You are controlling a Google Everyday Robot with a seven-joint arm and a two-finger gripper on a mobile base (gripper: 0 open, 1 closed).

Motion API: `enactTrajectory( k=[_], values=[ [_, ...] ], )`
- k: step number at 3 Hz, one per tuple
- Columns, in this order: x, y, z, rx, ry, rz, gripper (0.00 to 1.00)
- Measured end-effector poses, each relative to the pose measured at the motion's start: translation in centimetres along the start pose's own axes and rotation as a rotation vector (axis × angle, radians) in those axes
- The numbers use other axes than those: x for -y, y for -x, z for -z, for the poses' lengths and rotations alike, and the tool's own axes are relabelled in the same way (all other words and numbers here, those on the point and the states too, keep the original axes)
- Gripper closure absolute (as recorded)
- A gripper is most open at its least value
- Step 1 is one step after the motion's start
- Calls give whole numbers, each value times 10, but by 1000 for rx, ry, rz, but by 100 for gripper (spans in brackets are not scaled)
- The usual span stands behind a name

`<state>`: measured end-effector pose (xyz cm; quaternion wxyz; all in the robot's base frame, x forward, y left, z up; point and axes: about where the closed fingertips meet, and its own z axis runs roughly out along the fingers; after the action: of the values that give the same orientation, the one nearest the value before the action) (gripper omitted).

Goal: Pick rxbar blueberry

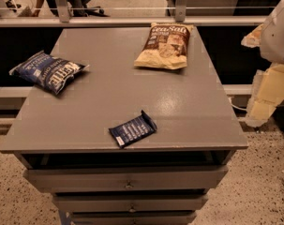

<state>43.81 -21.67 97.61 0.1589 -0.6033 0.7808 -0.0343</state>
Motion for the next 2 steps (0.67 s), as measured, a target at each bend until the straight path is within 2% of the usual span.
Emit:
enactTrajectory(
  k=[2],
  values=[
    [0,4,-4,23,16,15,0]
  ],
)
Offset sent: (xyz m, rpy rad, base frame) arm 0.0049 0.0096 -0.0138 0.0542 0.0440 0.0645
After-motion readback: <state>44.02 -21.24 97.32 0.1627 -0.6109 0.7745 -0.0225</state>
